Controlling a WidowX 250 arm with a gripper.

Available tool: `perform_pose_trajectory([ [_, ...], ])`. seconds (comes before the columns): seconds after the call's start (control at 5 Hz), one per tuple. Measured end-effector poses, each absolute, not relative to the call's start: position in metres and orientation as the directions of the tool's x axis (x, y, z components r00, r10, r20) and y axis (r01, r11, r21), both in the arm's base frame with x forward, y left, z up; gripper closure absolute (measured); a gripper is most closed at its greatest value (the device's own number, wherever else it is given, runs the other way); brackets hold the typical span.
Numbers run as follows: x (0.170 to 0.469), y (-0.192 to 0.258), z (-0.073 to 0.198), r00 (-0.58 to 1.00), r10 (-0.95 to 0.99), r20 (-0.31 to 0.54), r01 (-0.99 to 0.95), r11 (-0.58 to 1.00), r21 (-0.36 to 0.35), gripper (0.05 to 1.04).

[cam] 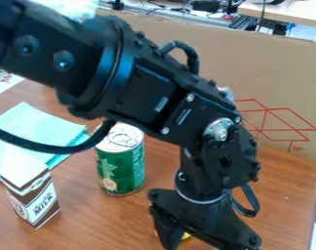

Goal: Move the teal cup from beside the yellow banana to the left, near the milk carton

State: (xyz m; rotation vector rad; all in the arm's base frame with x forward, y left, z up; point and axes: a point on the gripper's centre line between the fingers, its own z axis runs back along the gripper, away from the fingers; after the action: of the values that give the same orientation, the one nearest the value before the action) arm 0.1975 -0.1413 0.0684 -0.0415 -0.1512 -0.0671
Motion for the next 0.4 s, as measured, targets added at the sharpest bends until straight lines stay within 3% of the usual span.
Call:
perform_pose_trajectory([
  [0.4, 0.2017, -0.1471, 0.0559, 0.991, -0.035, 0.128, 0.040, 0.998, -0.043, 0.083],
])
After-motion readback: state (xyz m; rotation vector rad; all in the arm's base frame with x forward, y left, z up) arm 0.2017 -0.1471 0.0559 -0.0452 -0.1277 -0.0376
